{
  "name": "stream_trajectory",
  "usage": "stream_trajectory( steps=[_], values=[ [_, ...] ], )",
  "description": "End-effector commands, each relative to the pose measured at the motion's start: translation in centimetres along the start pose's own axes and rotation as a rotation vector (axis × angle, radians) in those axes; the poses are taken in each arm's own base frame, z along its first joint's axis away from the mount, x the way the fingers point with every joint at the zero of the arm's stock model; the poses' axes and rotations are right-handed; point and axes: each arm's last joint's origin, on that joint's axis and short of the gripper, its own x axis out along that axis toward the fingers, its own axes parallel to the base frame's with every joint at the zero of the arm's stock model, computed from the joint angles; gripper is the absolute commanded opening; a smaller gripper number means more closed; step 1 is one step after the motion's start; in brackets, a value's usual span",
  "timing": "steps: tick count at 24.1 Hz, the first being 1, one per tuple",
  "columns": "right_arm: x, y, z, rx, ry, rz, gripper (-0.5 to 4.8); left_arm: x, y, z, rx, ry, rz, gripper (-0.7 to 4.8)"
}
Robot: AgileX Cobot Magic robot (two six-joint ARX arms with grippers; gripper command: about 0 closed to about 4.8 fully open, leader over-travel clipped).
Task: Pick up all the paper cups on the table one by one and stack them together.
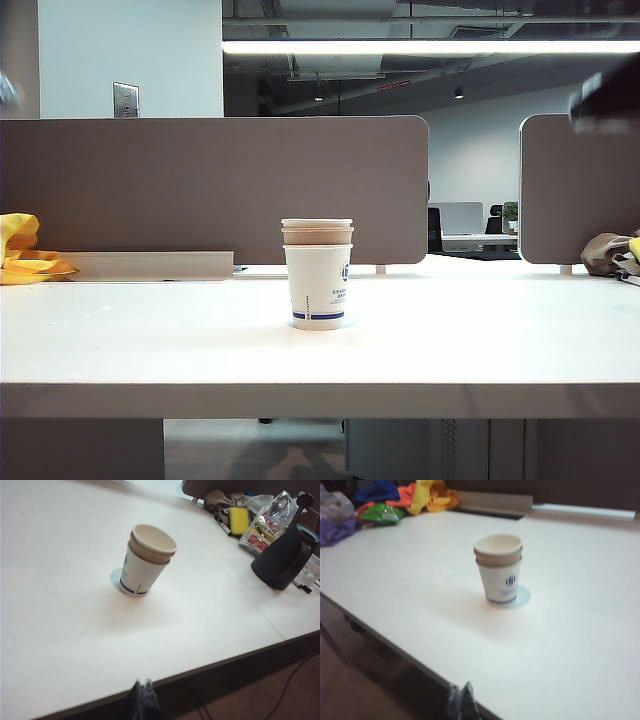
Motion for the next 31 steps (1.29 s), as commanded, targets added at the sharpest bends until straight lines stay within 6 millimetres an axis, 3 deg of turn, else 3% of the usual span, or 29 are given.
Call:
stream_trajectory(
  steps=[1, 12, 16, 22, 31],
  values=[
    [0.5, -0.2, -1.8, 0.006, 0.016, -0.004, -0.05, 1.1, 0.8, -1.8, 0.009, -0.017, -0.012, -0.06],
    [0.9, -0.5, -5.4, 0.013, 0.123, -0.023, -0.05, 2.0, 2.1, -4.5, 0.126, 0.017, 0.075, -0.06],
    [0.9, -0.5, -5.5, 0.014, 0.128, -0.024, -0.05, 2.2, 2.6, -5.6, 0.109, 0.038, 0.078, -0.06],
    [0.9, -0.5, -5.5, 0.014, 0.127, -0.023, -0.05, 2.3, 2.4, -5.1, 0.229, -0.017, 0.072, -0.06],
    [0.9, -0.6, -5.4, 0.015, 0.12, -0.027, -0.05, 2.3, 2.6, -5.9, 0.214, 0.049, 0.061, -0.01]
  ],
)
